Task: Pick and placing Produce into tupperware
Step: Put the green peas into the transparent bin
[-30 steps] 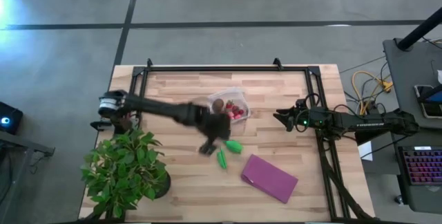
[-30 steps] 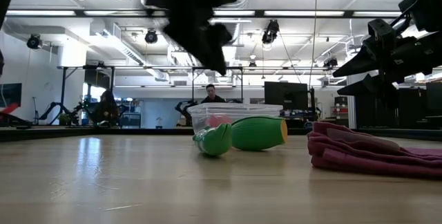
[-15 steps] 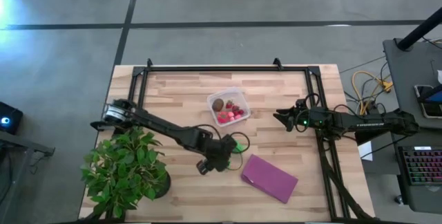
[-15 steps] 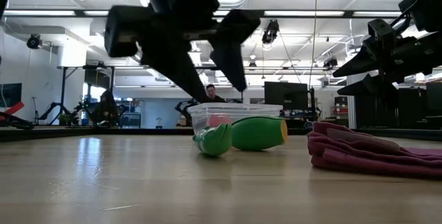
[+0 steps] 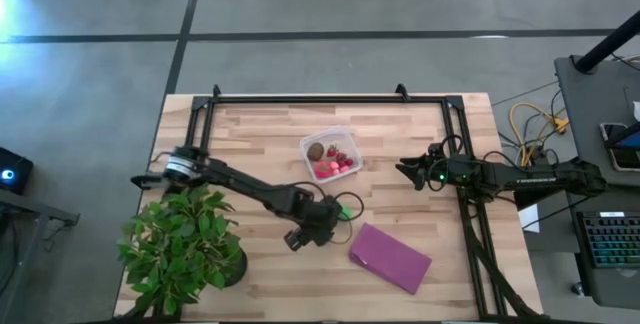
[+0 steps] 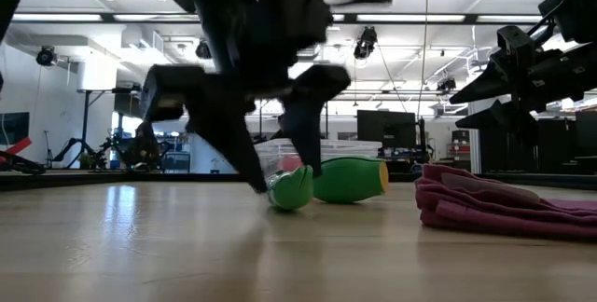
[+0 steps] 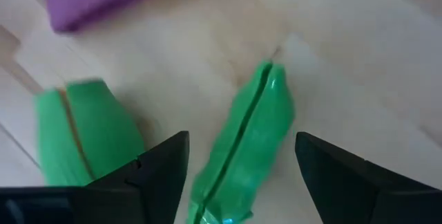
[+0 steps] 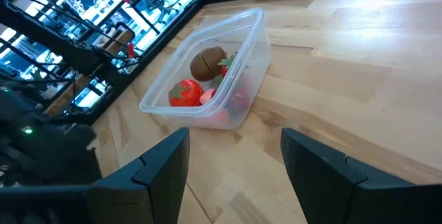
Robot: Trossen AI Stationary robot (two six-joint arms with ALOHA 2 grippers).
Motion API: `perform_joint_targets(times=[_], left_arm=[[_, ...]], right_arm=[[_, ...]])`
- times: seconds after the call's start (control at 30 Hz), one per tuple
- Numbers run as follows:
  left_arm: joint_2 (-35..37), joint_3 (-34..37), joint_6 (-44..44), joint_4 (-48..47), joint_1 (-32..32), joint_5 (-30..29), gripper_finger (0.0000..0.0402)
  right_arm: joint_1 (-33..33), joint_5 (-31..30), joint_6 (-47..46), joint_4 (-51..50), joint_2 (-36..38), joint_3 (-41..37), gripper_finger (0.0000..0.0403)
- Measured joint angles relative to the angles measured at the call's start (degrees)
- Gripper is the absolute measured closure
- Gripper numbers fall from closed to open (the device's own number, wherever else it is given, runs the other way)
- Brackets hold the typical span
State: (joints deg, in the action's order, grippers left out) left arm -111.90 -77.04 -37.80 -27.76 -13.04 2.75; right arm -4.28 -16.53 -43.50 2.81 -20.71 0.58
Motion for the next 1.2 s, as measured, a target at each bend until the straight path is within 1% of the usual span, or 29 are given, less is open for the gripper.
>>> perform_joint_targets(times=[0.17,0.53,0.67,0.77,0.87,0.97,1.07,1.13,1.2], left_arm=[[-1.43,0.04,0.04,-1.81,0.88,0.19,0.0173],[-1.43,-0.01,0.09,-1.72,1.1,0.28,0.0258],[-1.33,0.01,0.11,-1.7,1.1,0.3,0.028],[-1.31,-0.01,0.75,-1.71,1.1,0.33,0.0283],[-0.34,-0.19,2.86,-3.09,1.1,-0.98,0.0276],[2.41,-1.93,2.98,-5.22,1.09,-5.54,0.0266],[5.9,-4.68,3.01,-7.8,2.03,-9.92,0.0265],[7.79,-6.47,3.1,-9.18,3.59,-11.48,0.0264],[9.05,-8.3,5.3,-8.66,6.31,-13.0,0.0264]], right_arm=[[-0.02,0.02,0.01,-0.02,-0.02,-0.02,0.0184],[-0.01,0.01,-0.01,0.0,-0.01,0.0,0.0184],[-0.02,0.01,-0.01,-0.02,-0.02,0.0,0.0184],[0.0,0.0,-0.01,-0.02,0.0,-0.02,0.0184],[0.01,0.0,0.01,-0.02,0.0,0.0,0.0184],[-0.01,0.01,-0.01,0.0,0.0,-0.01,0.0184],[0.0,0.02,-0.01,-0.01,-0.01,-0.01,0.0184],[0.01,0.0,0.0,0.0,0.0,-0.02,0.0184],[0.0,0.01,0.01,-0.01,0.0,0.0,0.0184]])
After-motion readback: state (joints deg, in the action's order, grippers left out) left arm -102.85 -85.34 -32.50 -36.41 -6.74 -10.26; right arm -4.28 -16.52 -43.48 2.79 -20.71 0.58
